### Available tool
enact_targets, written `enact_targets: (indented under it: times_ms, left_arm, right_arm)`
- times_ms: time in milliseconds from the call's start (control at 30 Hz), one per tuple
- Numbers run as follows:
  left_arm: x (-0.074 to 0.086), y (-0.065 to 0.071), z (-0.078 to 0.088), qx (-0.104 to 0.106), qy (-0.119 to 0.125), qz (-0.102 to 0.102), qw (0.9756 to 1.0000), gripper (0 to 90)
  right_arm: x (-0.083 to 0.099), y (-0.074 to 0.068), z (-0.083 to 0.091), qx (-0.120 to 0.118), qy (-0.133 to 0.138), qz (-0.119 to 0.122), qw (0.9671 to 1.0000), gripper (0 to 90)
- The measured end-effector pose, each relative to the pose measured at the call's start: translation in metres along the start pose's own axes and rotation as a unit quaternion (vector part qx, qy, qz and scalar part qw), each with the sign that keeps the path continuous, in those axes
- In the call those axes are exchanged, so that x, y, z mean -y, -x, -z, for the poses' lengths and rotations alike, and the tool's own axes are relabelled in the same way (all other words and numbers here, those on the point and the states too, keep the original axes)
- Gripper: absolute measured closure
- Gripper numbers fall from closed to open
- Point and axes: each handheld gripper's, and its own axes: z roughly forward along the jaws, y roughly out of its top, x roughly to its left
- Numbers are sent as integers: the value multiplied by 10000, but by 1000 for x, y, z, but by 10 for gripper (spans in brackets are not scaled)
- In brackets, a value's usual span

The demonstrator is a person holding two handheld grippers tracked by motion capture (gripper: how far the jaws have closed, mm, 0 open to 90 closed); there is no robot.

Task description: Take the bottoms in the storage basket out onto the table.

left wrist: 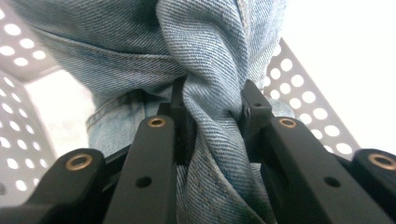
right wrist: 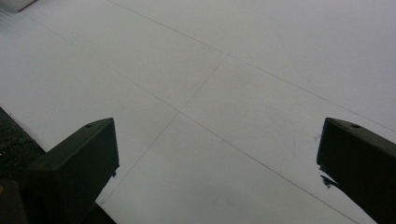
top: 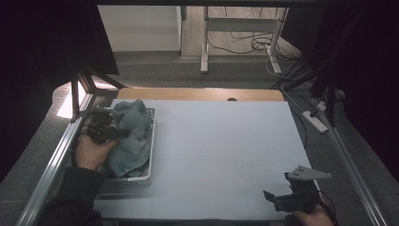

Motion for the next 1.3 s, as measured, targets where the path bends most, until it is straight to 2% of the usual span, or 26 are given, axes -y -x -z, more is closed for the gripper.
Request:
enact_targets:
  times_ms: [533,833,1100,1300]
  left_arm:
    - [-10,12,31,27,411,-204,9989,721]
    - [-13,16,45,94,624,-240,9977,721]
    - [-19,19,54,108,658,-305,9973,721]
    - [-26,19,67,73,764,-347,9964,721]
  right_arm:
    - [0,0,0,-11,20,15,10000,0]
    - [0,0,0,-10,21,7,10000,0]
    - [0,0,-1,-12,2,-17,10000,0]
    - [-1,0,-1,-11,-19,-29,10000,0]
